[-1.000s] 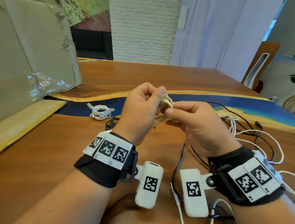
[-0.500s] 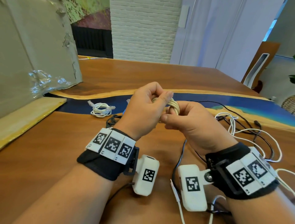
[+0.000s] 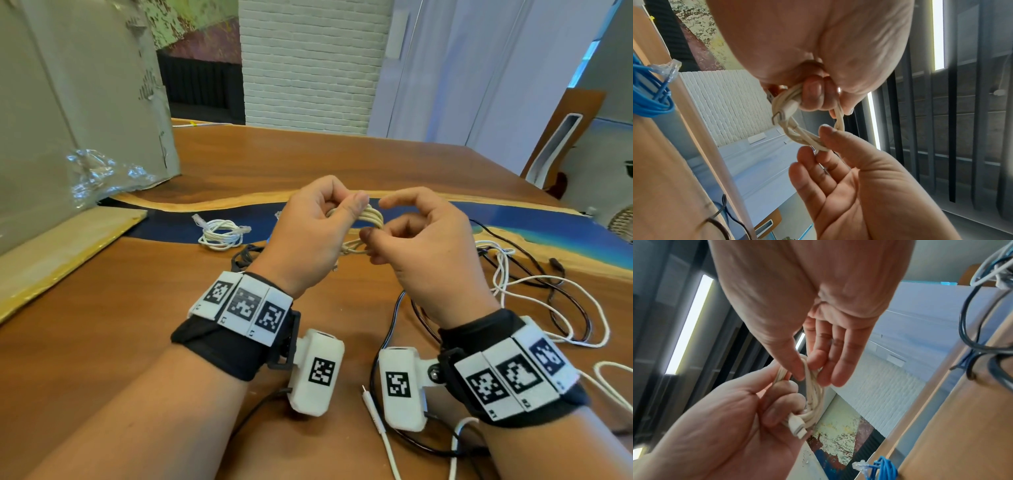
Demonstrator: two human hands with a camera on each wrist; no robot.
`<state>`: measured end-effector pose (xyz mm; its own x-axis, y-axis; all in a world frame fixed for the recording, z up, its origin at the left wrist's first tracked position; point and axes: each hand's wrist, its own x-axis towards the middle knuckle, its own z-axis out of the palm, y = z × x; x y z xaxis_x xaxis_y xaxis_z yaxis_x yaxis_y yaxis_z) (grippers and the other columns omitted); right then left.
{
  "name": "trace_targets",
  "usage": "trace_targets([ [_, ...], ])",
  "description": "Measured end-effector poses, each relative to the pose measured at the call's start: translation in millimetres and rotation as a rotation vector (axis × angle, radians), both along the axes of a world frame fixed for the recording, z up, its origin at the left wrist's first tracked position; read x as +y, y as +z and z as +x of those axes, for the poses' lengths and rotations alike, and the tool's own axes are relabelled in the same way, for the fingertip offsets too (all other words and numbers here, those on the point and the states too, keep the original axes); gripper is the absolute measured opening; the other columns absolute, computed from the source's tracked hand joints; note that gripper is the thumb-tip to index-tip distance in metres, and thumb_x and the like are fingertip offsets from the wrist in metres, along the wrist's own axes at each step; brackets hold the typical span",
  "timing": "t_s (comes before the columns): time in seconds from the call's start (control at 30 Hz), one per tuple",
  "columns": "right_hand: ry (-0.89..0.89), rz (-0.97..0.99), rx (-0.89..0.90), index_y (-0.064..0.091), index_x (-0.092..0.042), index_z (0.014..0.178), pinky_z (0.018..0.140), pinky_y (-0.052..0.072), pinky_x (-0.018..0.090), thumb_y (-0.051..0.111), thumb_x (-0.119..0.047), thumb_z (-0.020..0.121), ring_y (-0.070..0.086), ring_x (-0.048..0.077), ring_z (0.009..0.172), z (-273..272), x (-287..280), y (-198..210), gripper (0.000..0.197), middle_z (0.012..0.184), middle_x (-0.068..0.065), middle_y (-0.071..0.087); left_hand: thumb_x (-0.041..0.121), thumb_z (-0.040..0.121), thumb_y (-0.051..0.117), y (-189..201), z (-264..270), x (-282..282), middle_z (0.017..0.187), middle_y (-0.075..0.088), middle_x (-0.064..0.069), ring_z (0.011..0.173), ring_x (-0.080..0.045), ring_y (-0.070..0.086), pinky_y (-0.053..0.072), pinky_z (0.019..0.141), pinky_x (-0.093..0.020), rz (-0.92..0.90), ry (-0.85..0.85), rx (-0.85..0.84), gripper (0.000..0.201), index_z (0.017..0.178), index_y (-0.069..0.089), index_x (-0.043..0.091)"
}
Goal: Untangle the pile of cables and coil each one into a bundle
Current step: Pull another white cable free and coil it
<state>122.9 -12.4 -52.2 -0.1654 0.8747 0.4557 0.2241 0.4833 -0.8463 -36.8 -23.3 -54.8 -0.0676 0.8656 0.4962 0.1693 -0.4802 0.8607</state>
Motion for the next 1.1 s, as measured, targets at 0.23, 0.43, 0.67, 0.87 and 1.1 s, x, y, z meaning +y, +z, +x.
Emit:
trace_targets([
  [0.23, 0.132, -0.221, 0.221, 0.056, -0.012, 0.114, 0.069, 0.063, 0.039, 0.074, -0.005, 0.09, 0.075, 0.025, 0.071, 1, -1, 6, 0.031, 0.075, 0.014, 0.076, 0.027, 0.104, 0.058, 1, -5, 2, 0.06, 0.045, -0.007, 0.052, -0.02, 0.039, 0.036, 0.048, -0.035, 0.041, 0.06, 0.01, 0.033, 0.089, 0.056, -0.003],
  [0.43, 0.411, -0.676, 0.59, 0.044, -0.016, 0.106, 0.064, 0.059, 0.037, 0.047, 0.0, 0.103, 0.05, 0.017, 0.056, 3, -1, 11, 0.016, 0.066, 0.004, 0.047, 0.025, 0.103, 0.059, -1, -7, 2, 0.059, 0.044, 0.001, 0.053, -0.013, 0.037, 0.035, 0.05, -0.027, 0.029, 0.073, 0.06, 0.026, 0.084, 0.058, 0.007],
  [0.67, 0.398, -0.635, 0.436, 0.049, -0.018, 0.112, 0.035, 0.014, 0.018, 0.042, -0.005, 0.105, 0.016, 0.007, 0.041, 8, -4, 14, 0.016, 0.056, -0.006, 0.026, 0.02, 0.101, 0.061, 3, -10, -1, 0.062, 0.055, 0.007, 0.055, -0.015, 0.043, 0.036, 0.055, -0.026, -0.011, -0.027, 0.104, 0.02, 0.091, 0.078, 0.018],
  [0.87, 0.393, -0.59, 0.477, 0.049, -0.019, 0.109, 0.036, 0.014, 0.02, 0.042, -0.004, 0.104, 0.017, 0.008, 0.04, 13, -8, 23, 0.017, 0.055, -0.006, 0.025, 0.014, 0.103, 0.058, 7, -7, -5, 0.044, 0.049, 0.017, 0.044, 0.0, 0.041, 0.034, 0.05, -0.015, -0.032, -0.062, 0.203, 0.028, 0.078, 0.071, 0.015],
  [1.1, 0.437, -0.575, 0.559, 0.048, -0.021, 0.106, 0.036, 0.014, 0.019, 0.042, -0.004, 0.104, 0.019, 0.006, 0.038, 21, -5, 28, 0.018, 0.056, -0.006, 0.021, 0.022, 0.103, 0.058, 8, -4, -5, 0.047, 0.041, 0.011, 0.04, -0.006, 0.034, 0.031, 0.044, -0.021, -0.068, -0.126, 0.158, 0.032, 0.074, 0.071, 0.02],
])
